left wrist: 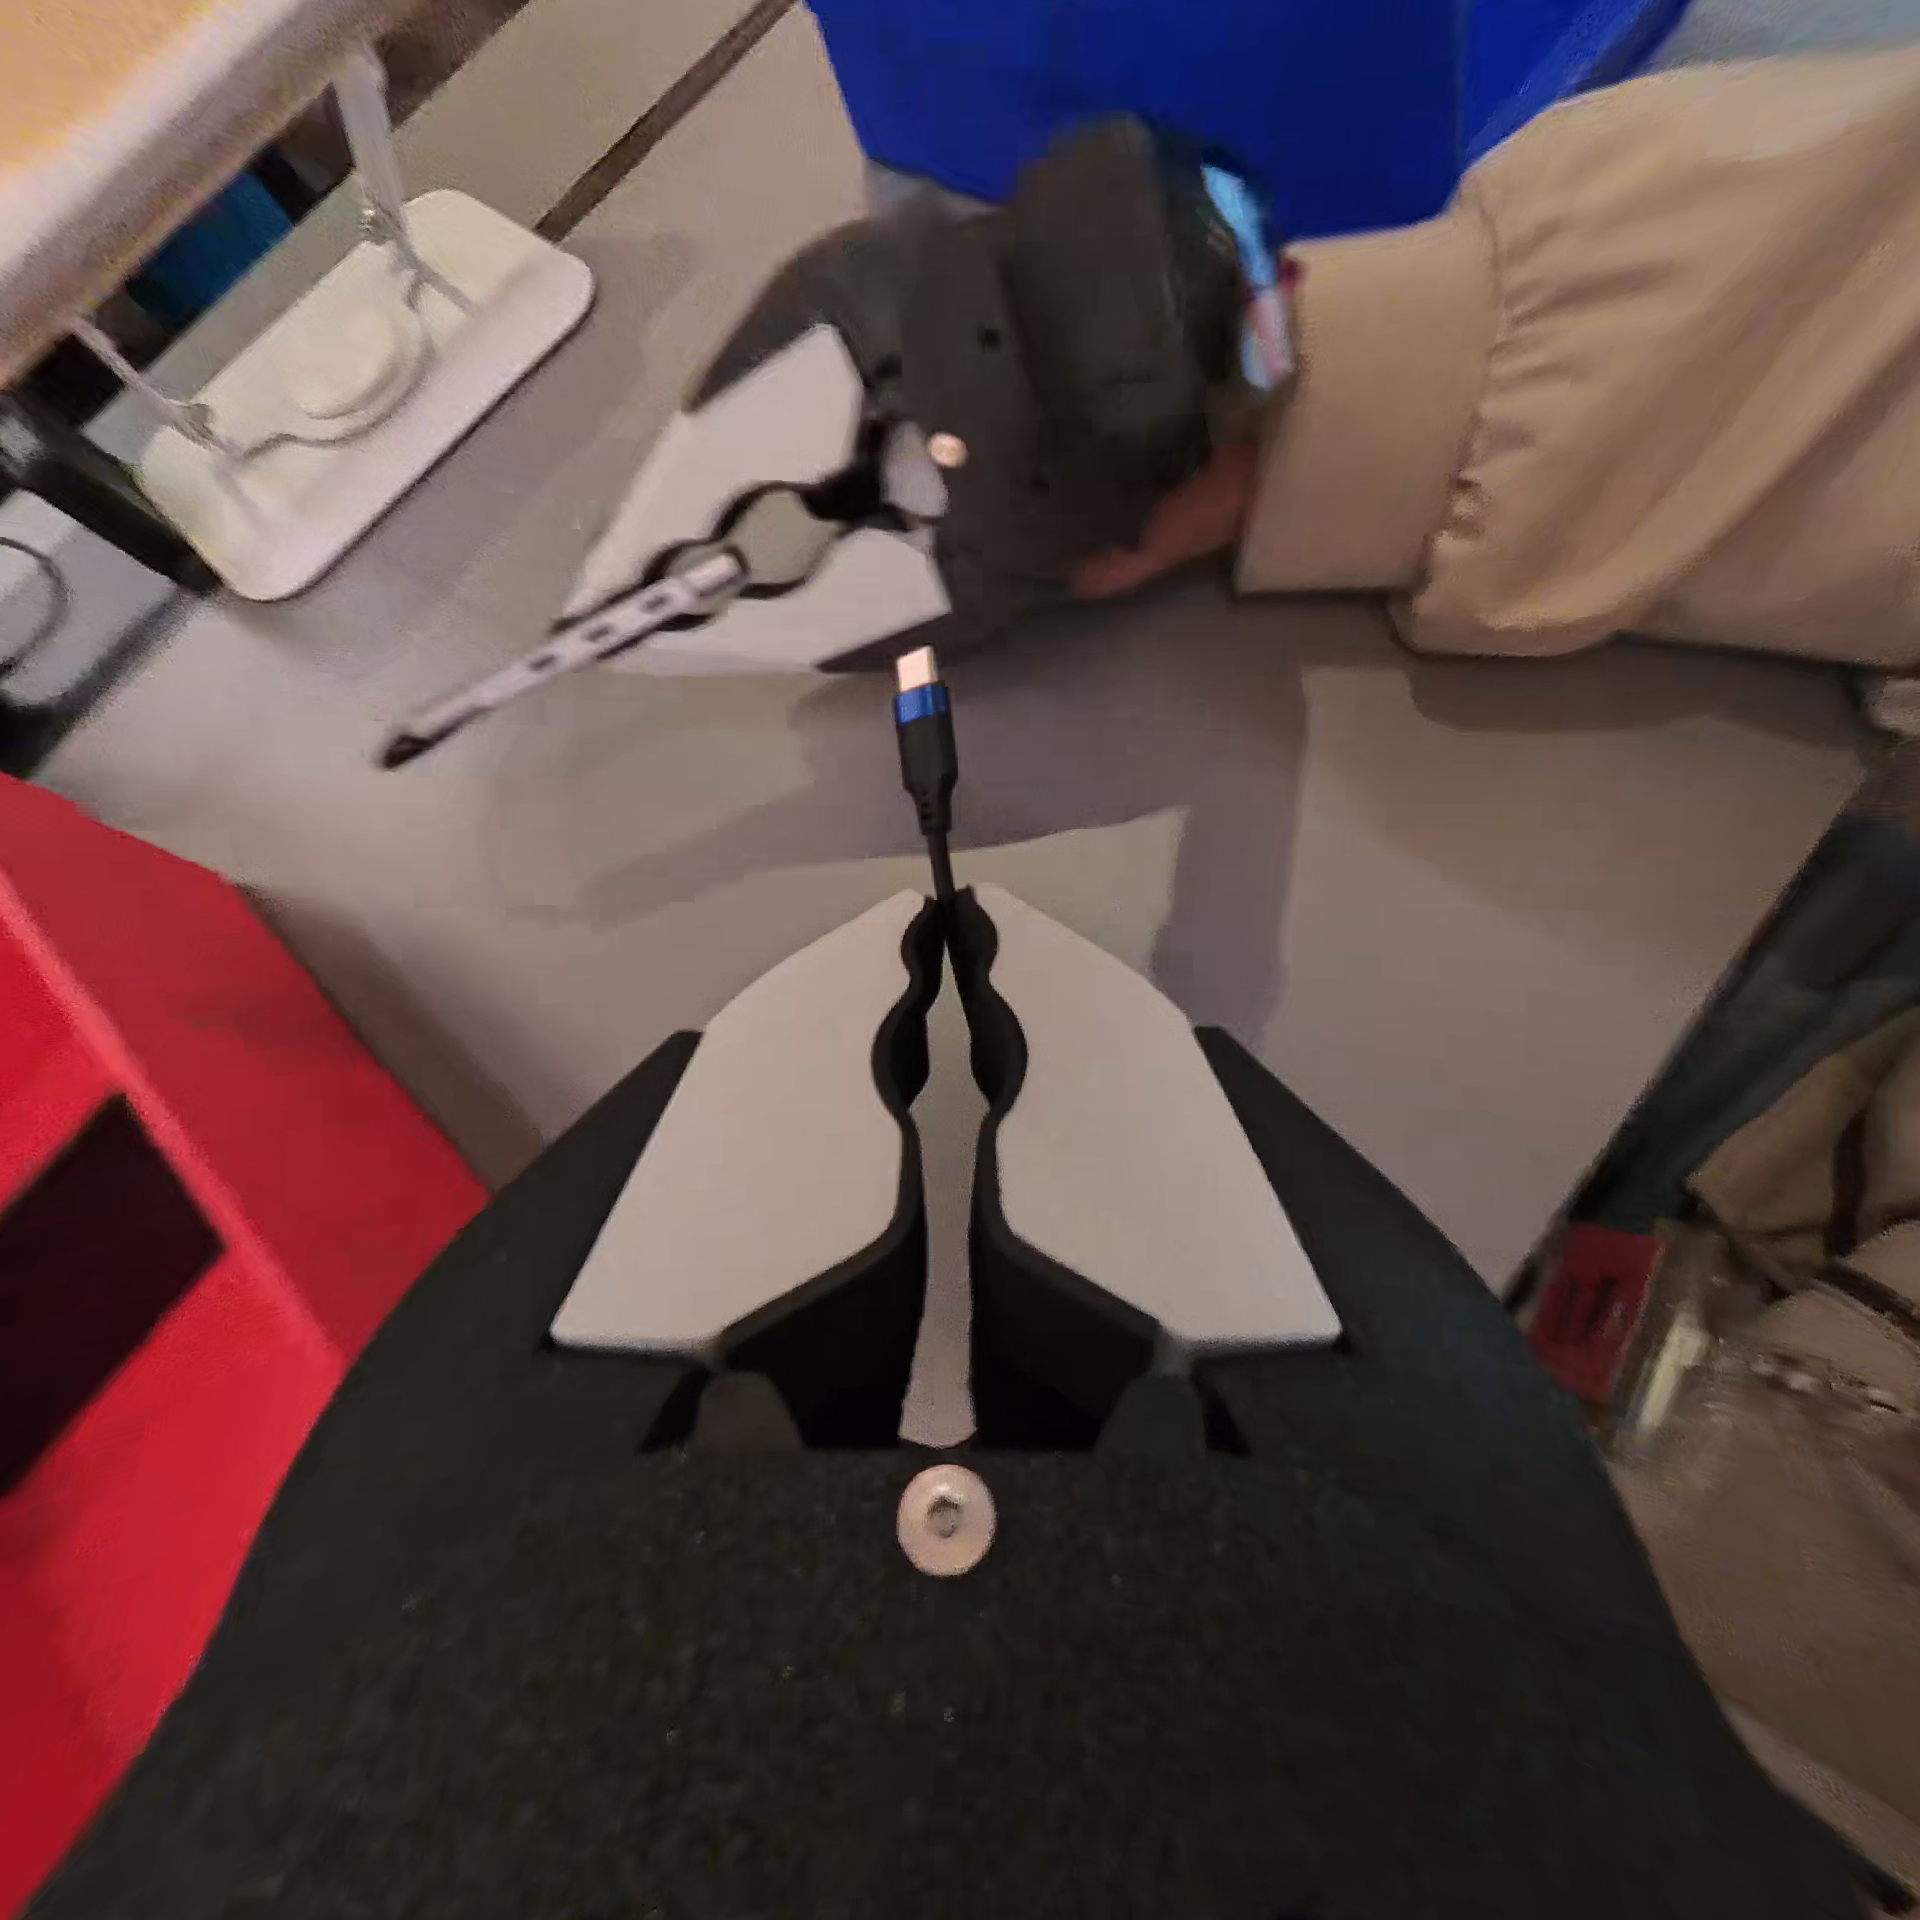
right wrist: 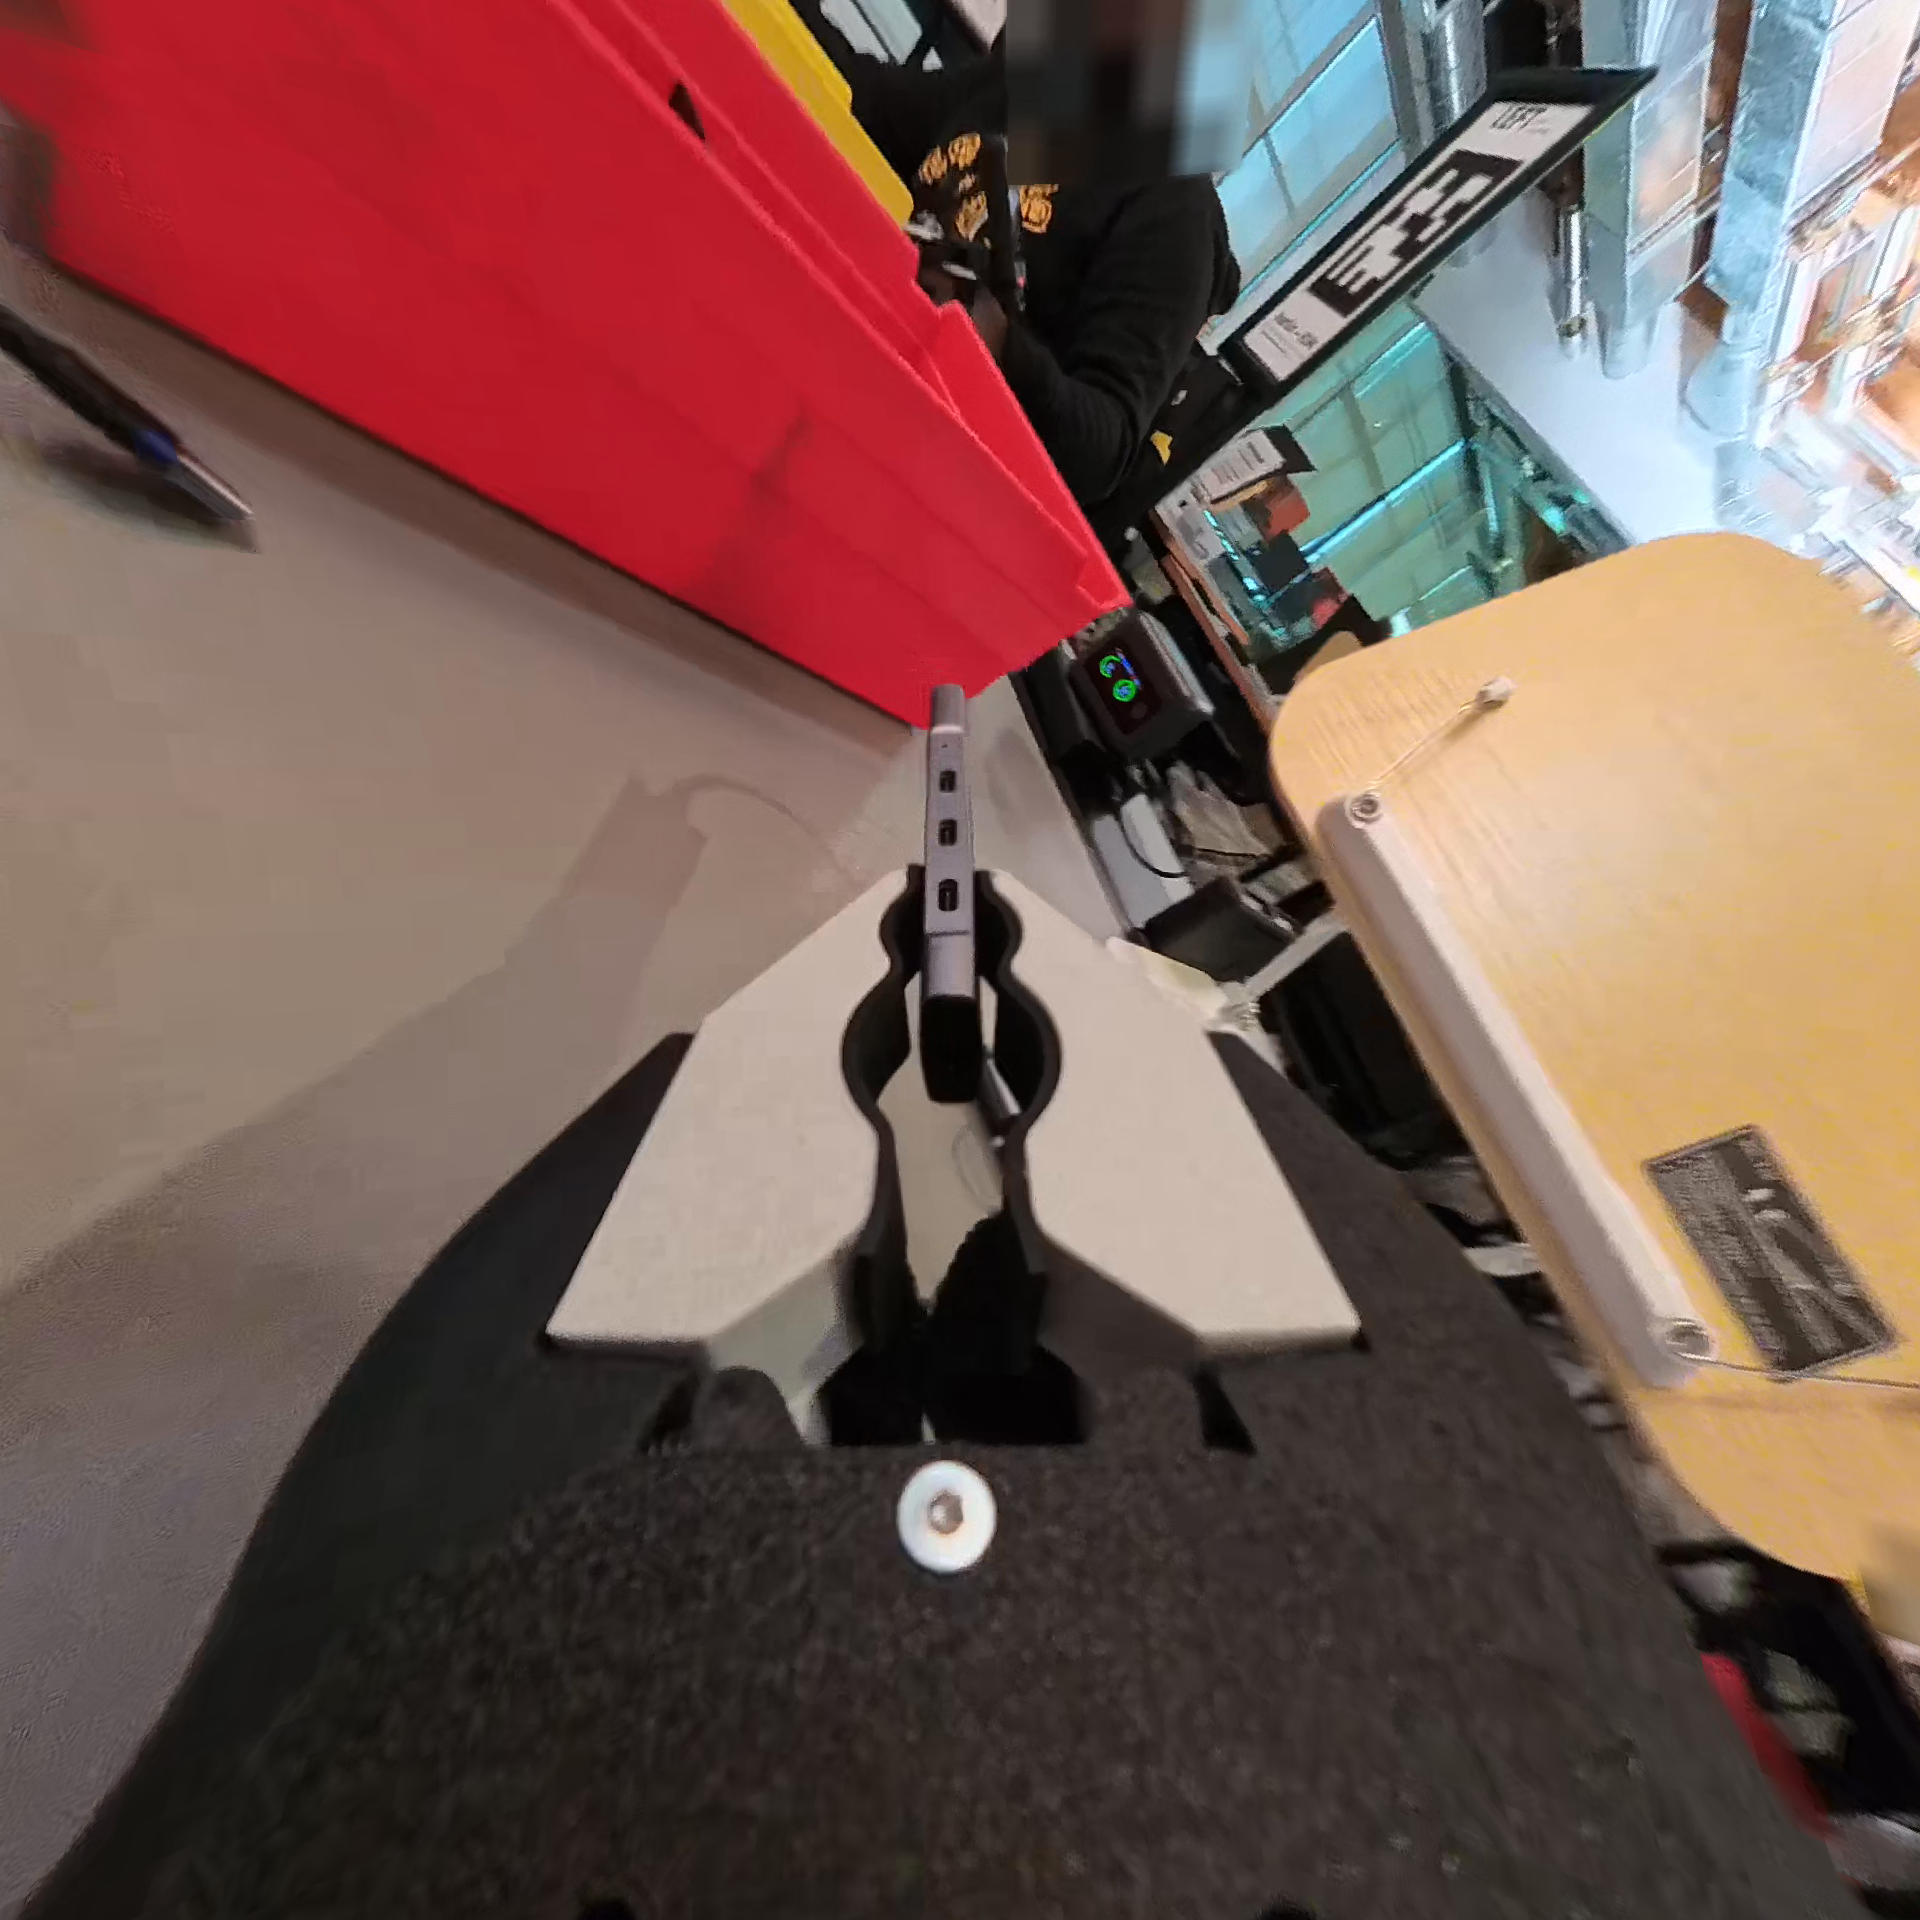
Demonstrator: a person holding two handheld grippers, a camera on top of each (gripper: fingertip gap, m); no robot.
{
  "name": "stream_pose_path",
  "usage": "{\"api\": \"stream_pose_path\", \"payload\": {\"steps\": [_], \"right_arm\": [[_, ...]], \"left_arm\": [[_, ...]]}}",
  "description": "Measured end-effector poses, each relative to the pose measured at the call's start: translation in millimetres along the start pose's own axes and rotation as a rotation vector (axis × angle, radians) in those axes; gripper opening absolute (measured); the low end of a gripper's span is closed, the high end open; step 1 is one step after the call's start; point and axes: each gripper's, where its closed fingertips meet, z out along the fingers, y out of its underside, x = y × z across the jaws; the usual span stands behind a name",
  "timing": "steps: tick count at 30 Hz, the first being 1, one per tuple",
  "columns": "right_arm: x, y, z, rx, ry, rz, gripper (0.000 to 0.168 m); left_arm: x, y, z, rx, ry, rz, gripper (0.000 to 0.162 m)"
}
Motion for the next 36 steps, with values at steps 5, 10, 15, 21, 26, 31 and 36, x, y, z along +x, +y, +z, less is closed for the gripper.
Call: {"api": "stream_pose_path", "payload": {"steps": [5, 10, 15, 21, 26, 31, 36], "right_arm": [[-1, 3, -3, -0.074, 0.056, -0.249, 0.007], [-9, -4, -3, -0.076, 0.068, -0.396, 0.008], [-13, -1, -1, -0.091, 0.066, -0.451, 0.008], [-15, 2, 1, -0.103, 0.058, -0.460, 0.008], [-18, 4, 3, -0.111, 0.046, -0.456, 0.008], [-20, 6, 4, -0.118, 0.038, -0.463, 0.008], [-21, 7, 4, -0.120, 0.031, -0.460, 0.008]], "left_arm": [[-63, 1, 30, -0.182, -0.089, 0.063, 0.002], [-76, 19, 59, -0.283, -0.056, 0.037, 0.002], [-76, 26, 64, -0.313, -0.063, 0.033, 0.002], [-77, 26, 66, -0.303, -0.064, 0.024, 0.002], [-81, 31, 69, -0.330, -0.078, 0.045, 0.002], [-80, 33, 70, -0.327, -0.060, 0.040, 0.002], [-80, 34, 72, -0.332, -0.060, 0.047, 0.002]]}}
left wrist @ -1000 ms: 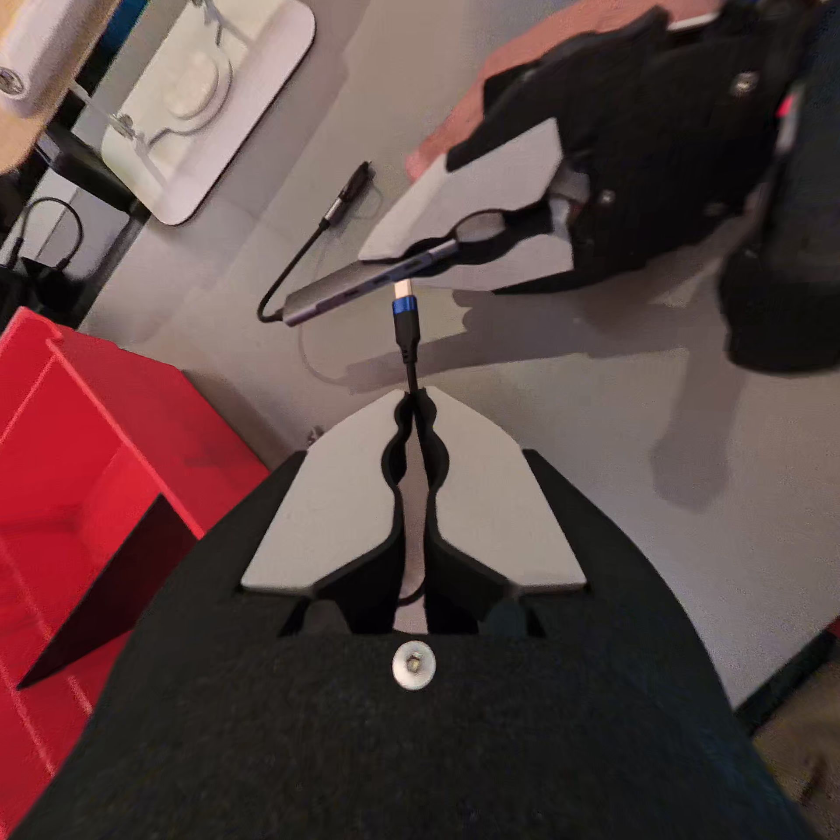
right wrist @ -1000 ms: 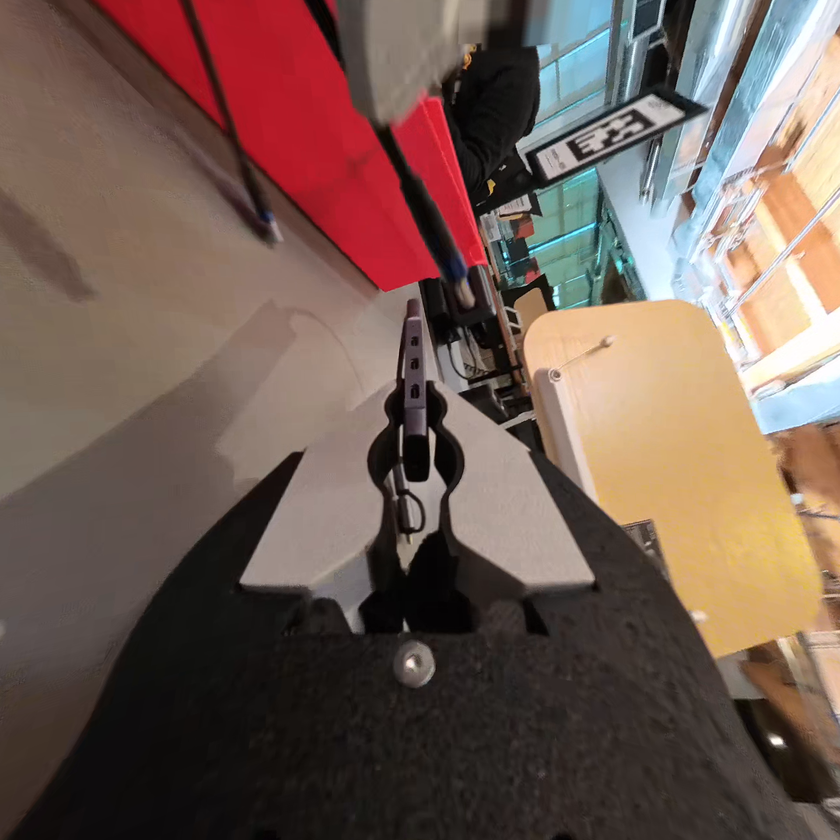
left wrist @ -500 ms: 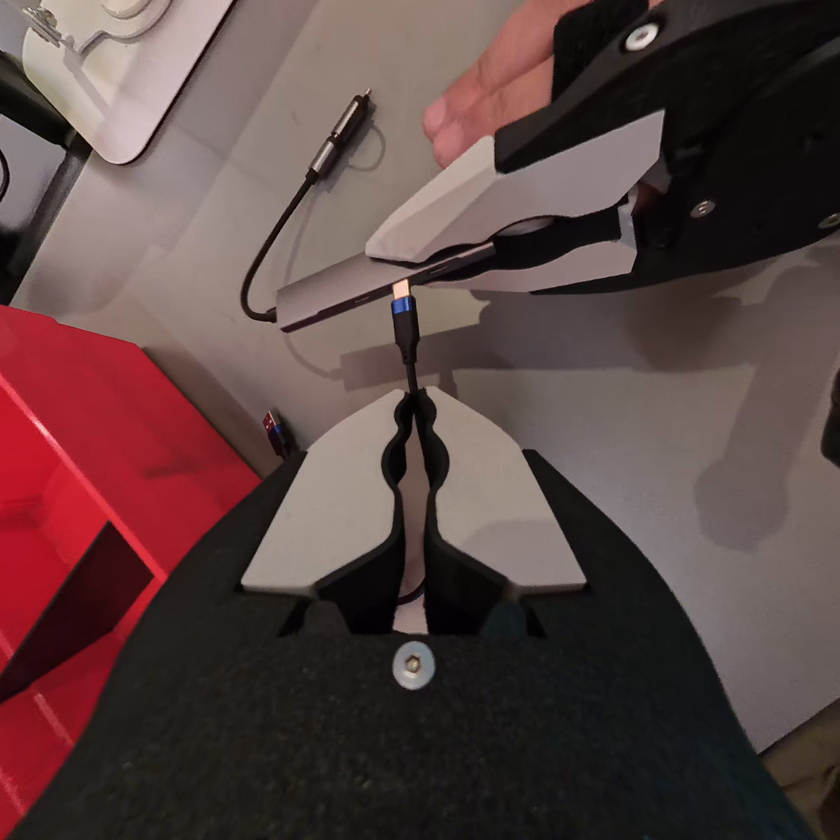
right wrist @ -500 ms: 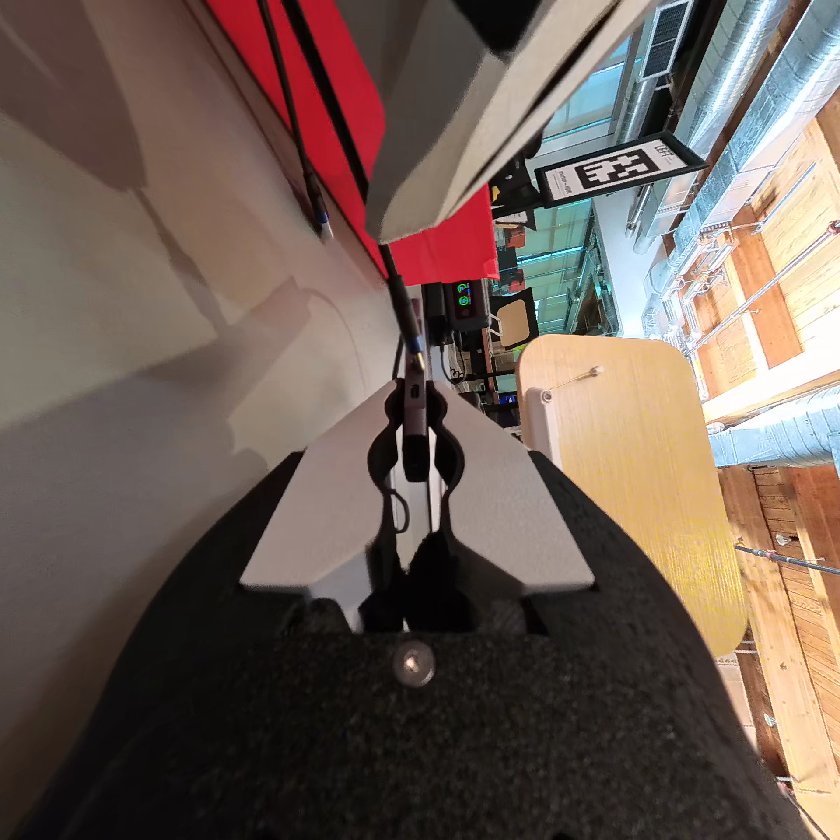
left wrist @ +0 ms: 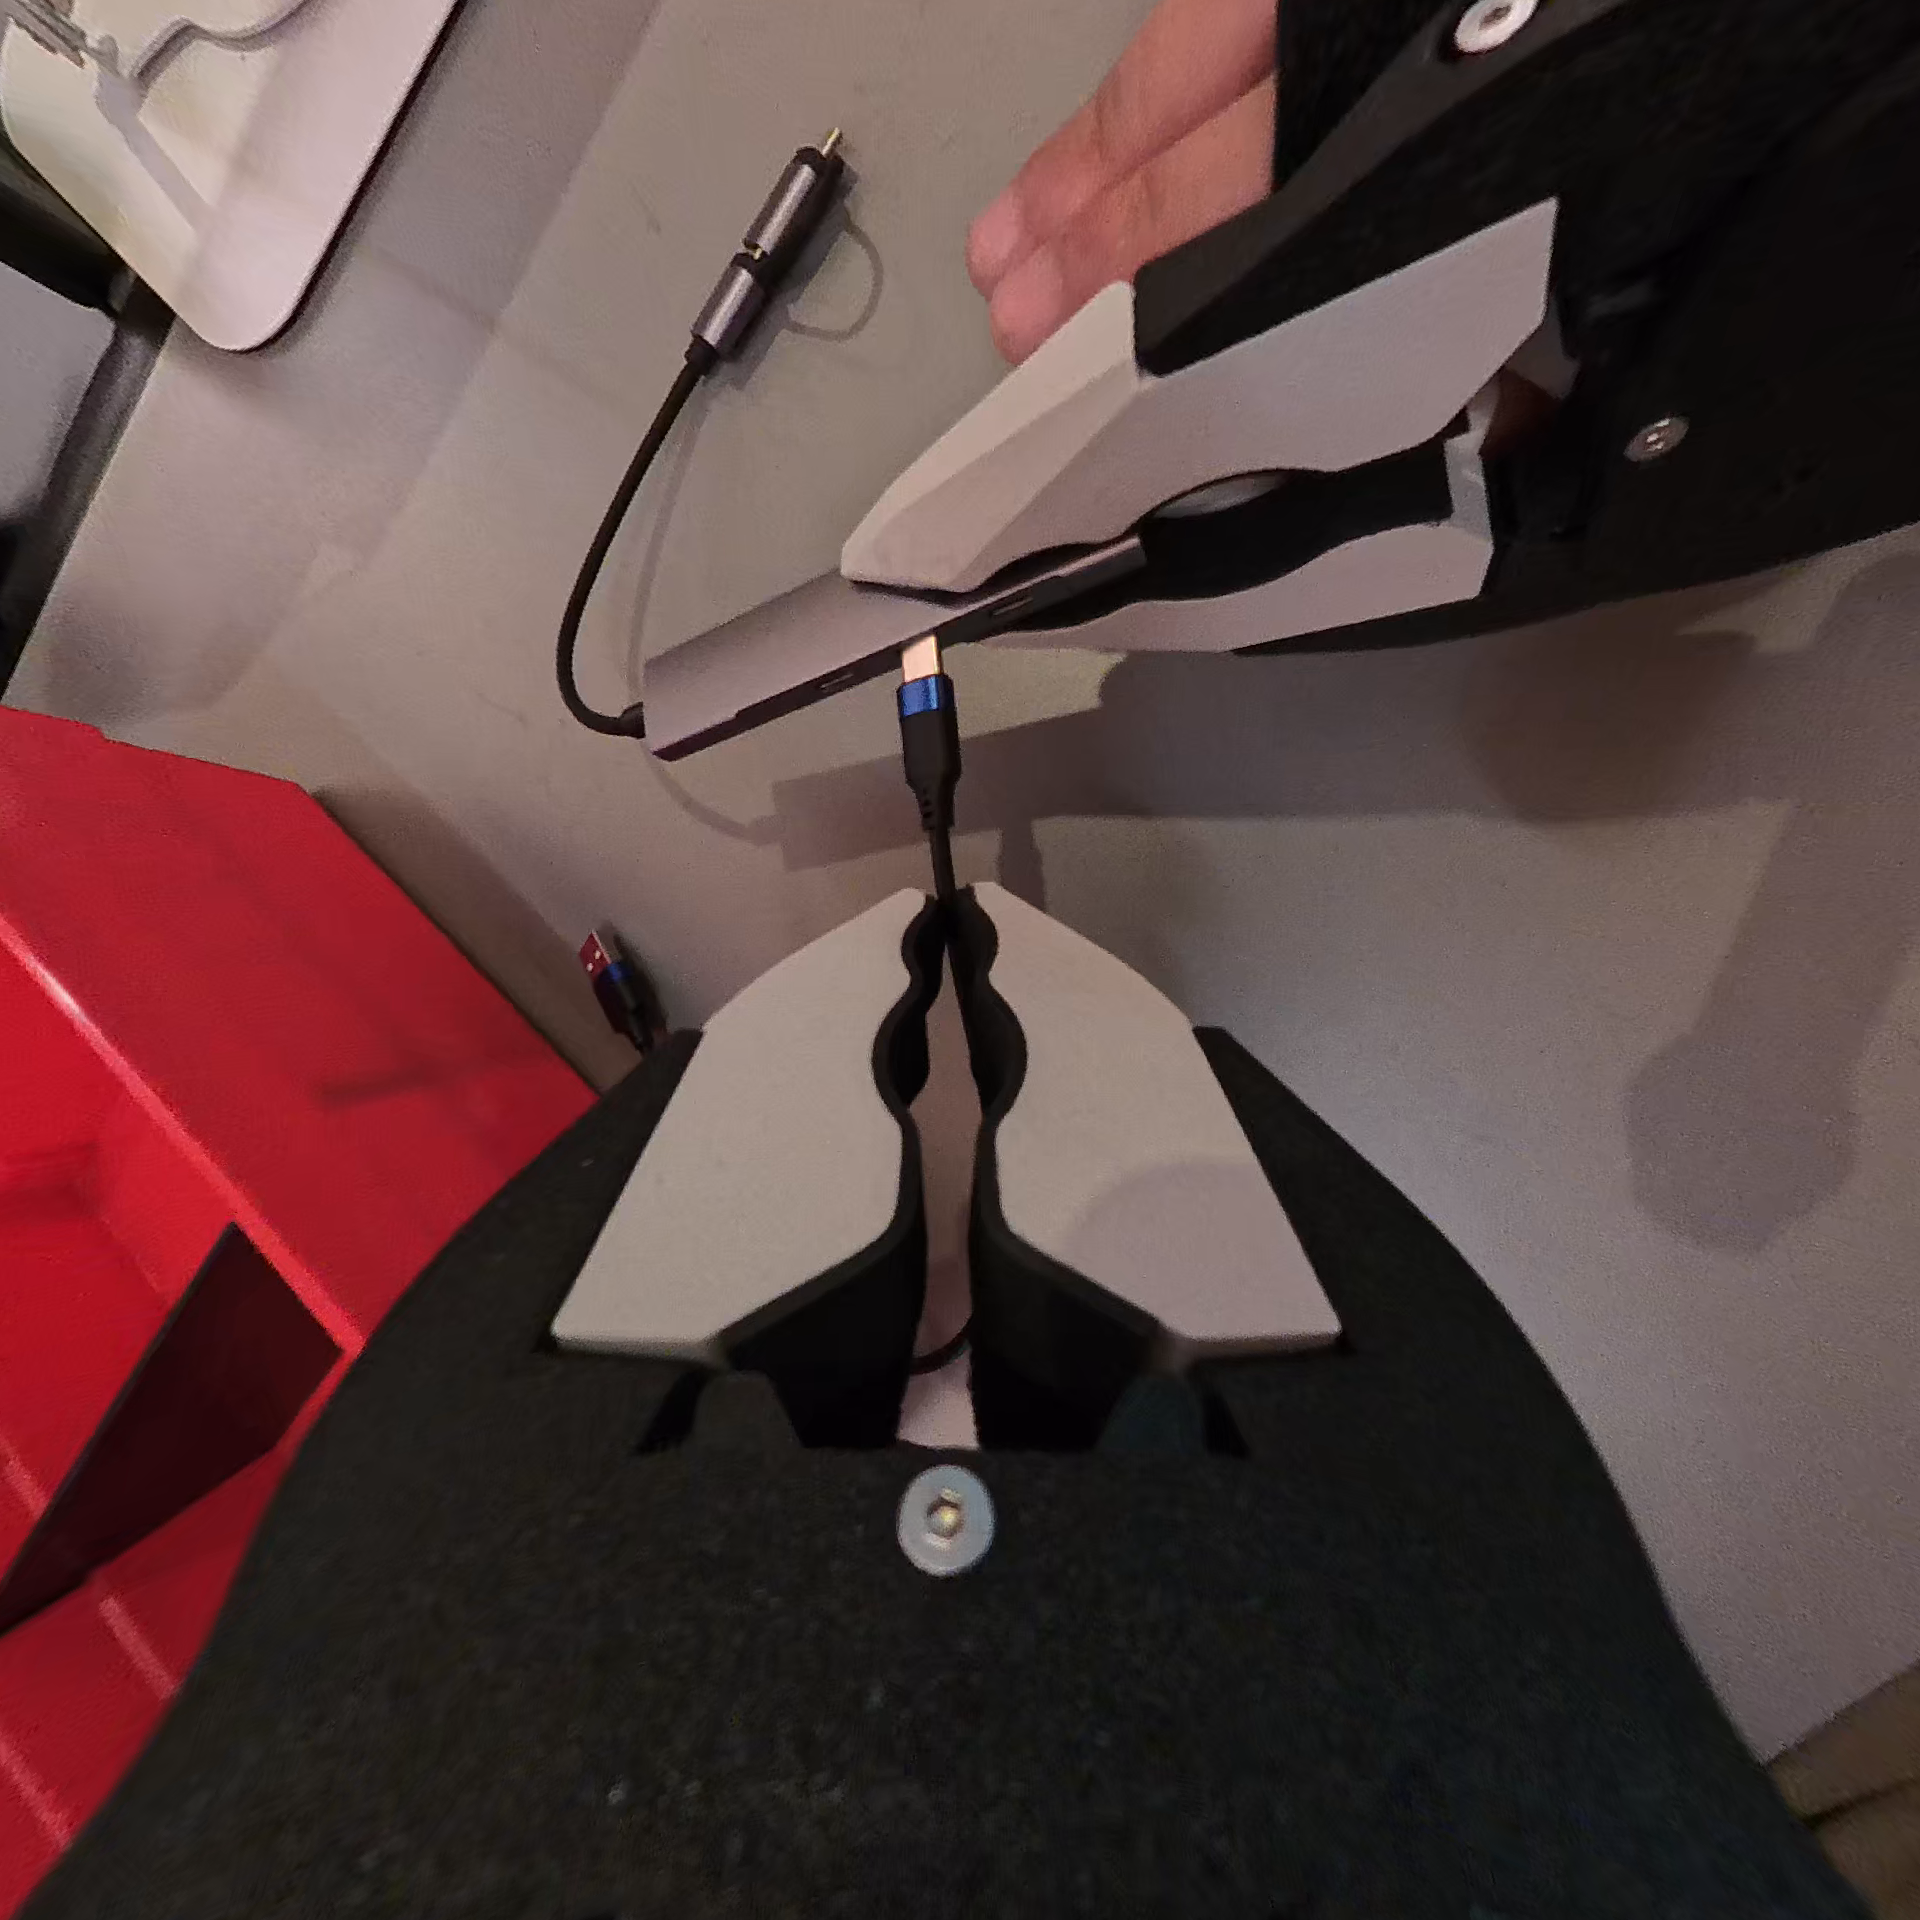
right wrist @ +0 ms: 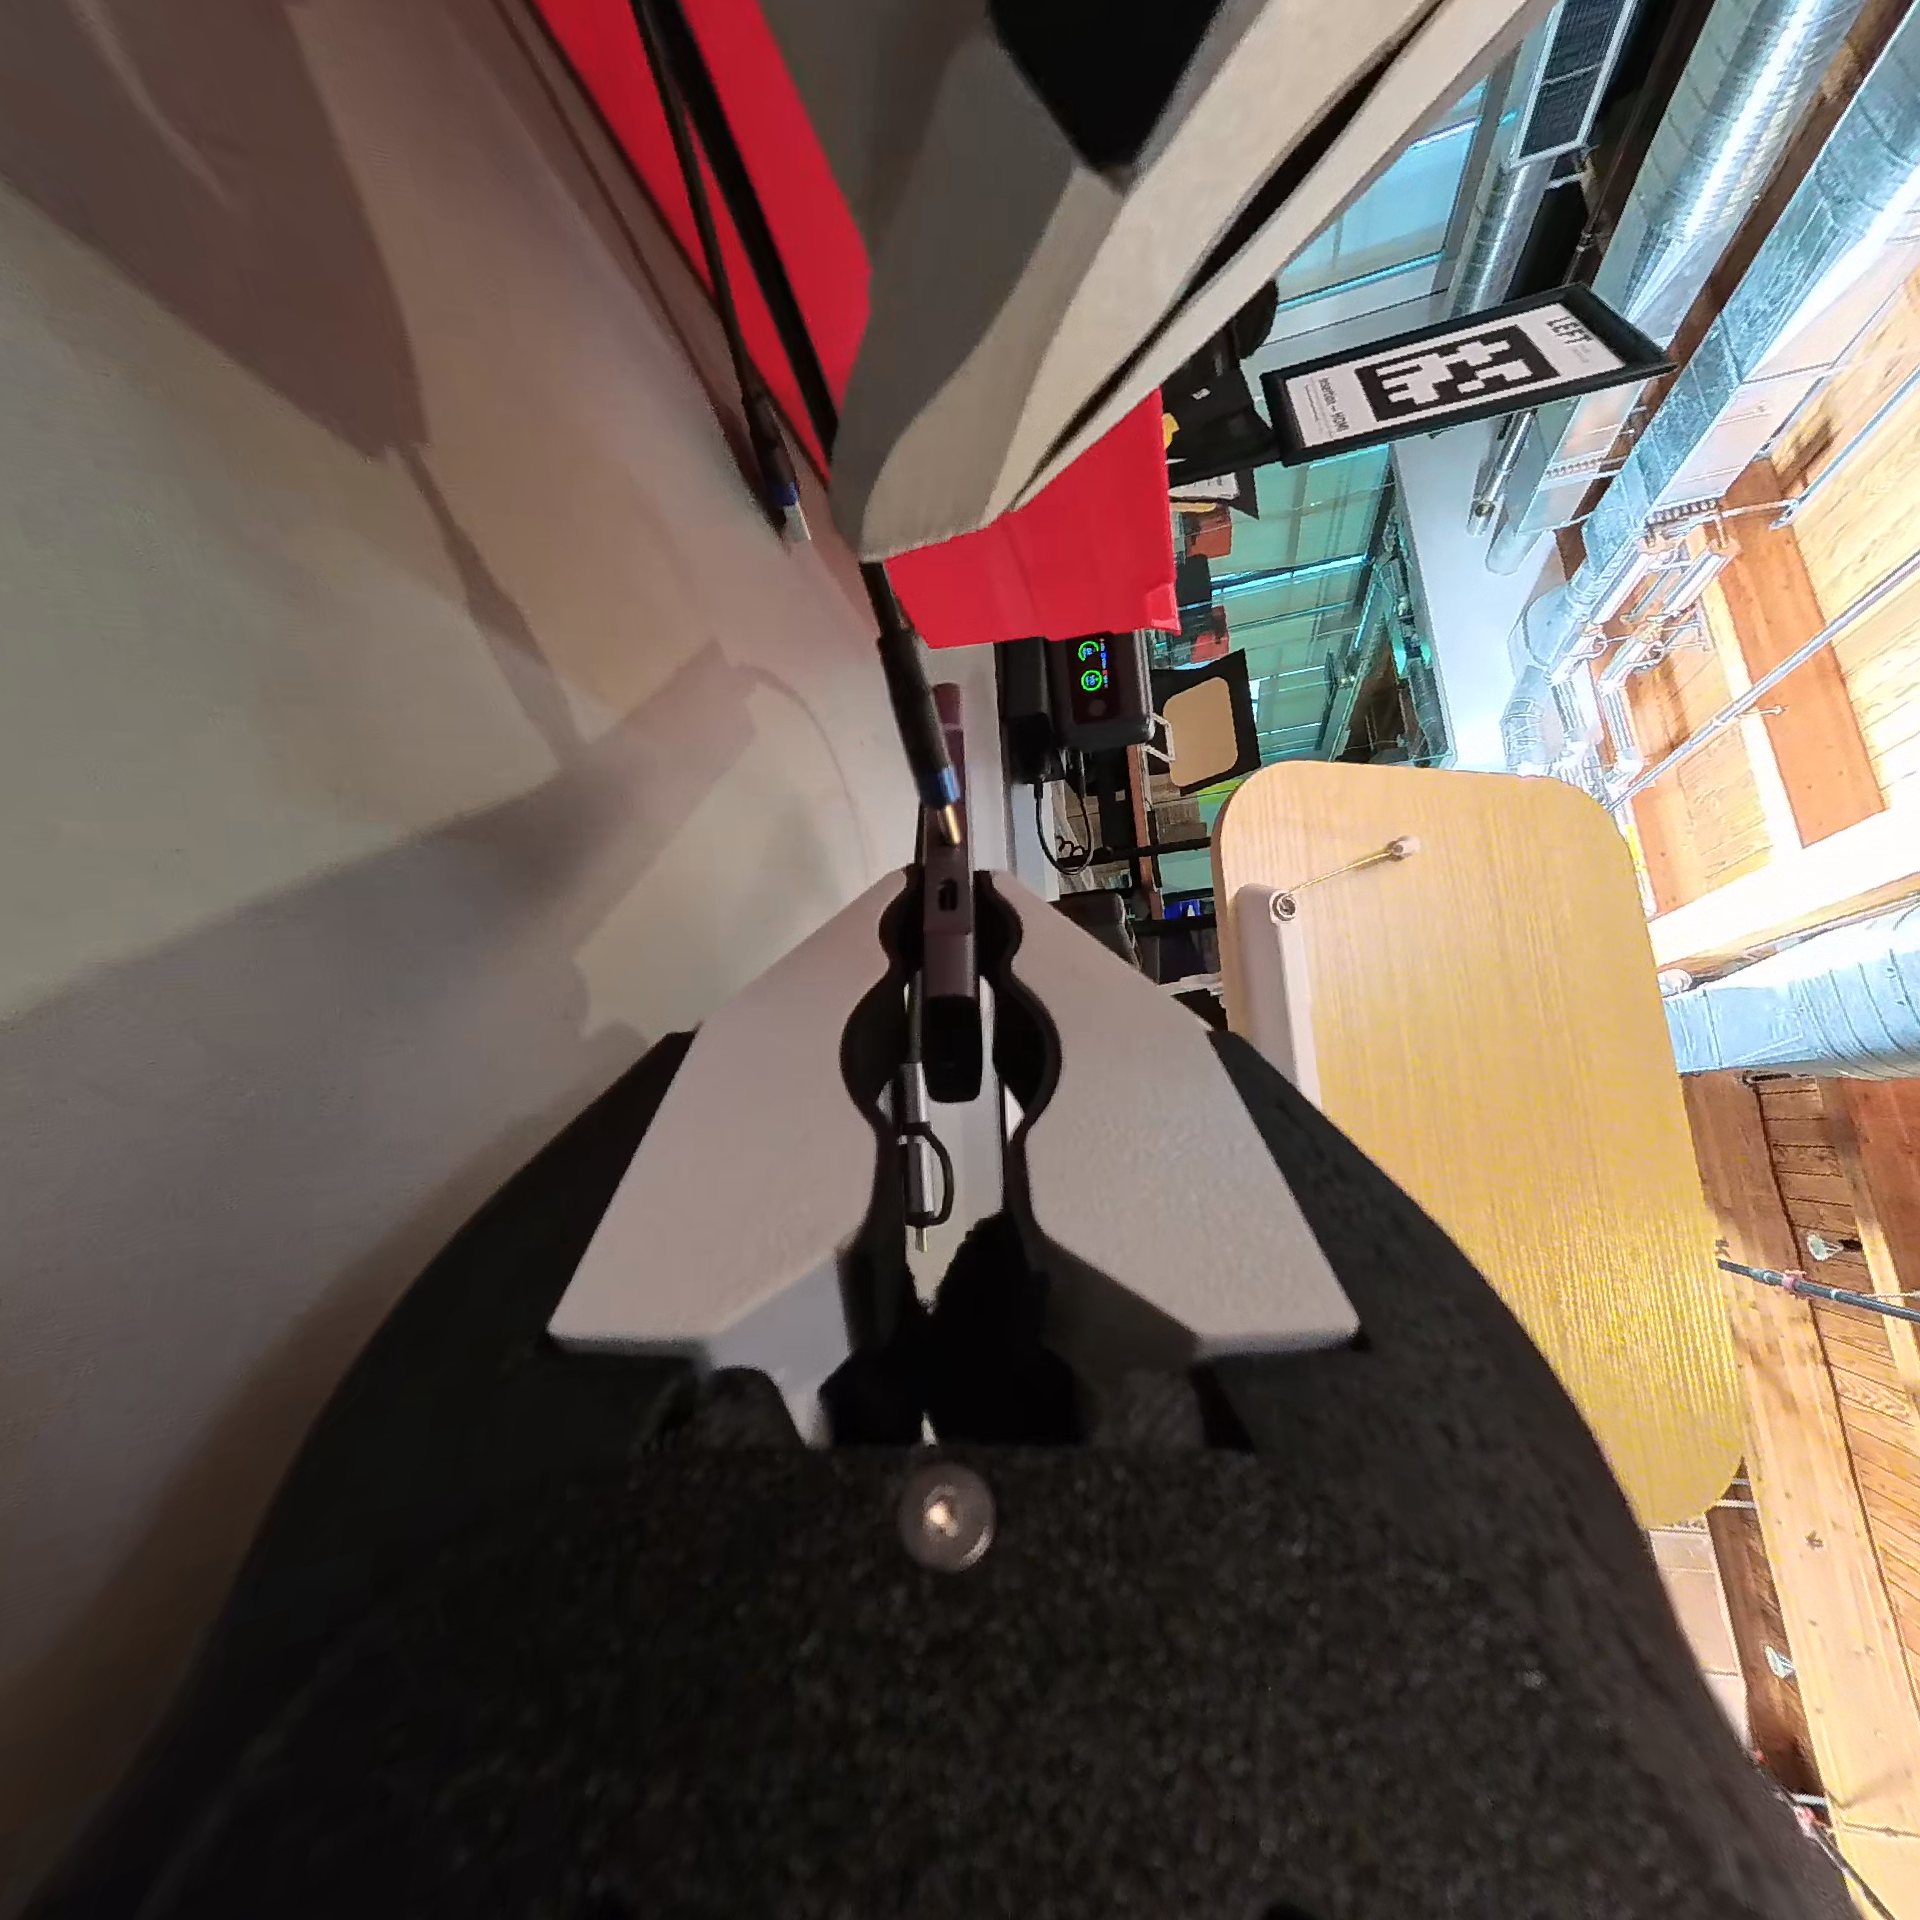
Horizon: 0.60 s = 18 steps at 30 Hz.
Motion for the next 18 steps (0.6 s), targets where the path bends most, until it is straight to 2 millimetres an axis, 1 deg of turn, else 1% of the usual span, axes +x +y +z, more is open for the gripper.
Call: {"api": "stream_pose_path", "payload": {"steps": [4, 10, 14, 18], "right_arm": [[-1.4, 1.9, 0.9, -0.012, -0.004, -0.012, 0.007], [-6.0, 3.3, 2.1, -0.017, -0.028, -0.005, 0.007], [-8.2, 2.1, 2.2, -0.002, -0.049, 0.030, 0.008], [-9.0, -0.3, 1.5, 0.012, -0.059, 0.045, 0.008]], "left_arm": [[-1.1, -0.8, 1.4, 0.000, 0.001, -0.001, 0.002], [0.3, -6.0, -3.0, 0.037, 0.043, -0.036, 0.002], [-5.2, -3.5, -1.7, 0.015, -0.012, 0.002, 0.002], [-5.9, -1.4, -0.1, -0.015, -0.056, 0.072, 0.002]]}}
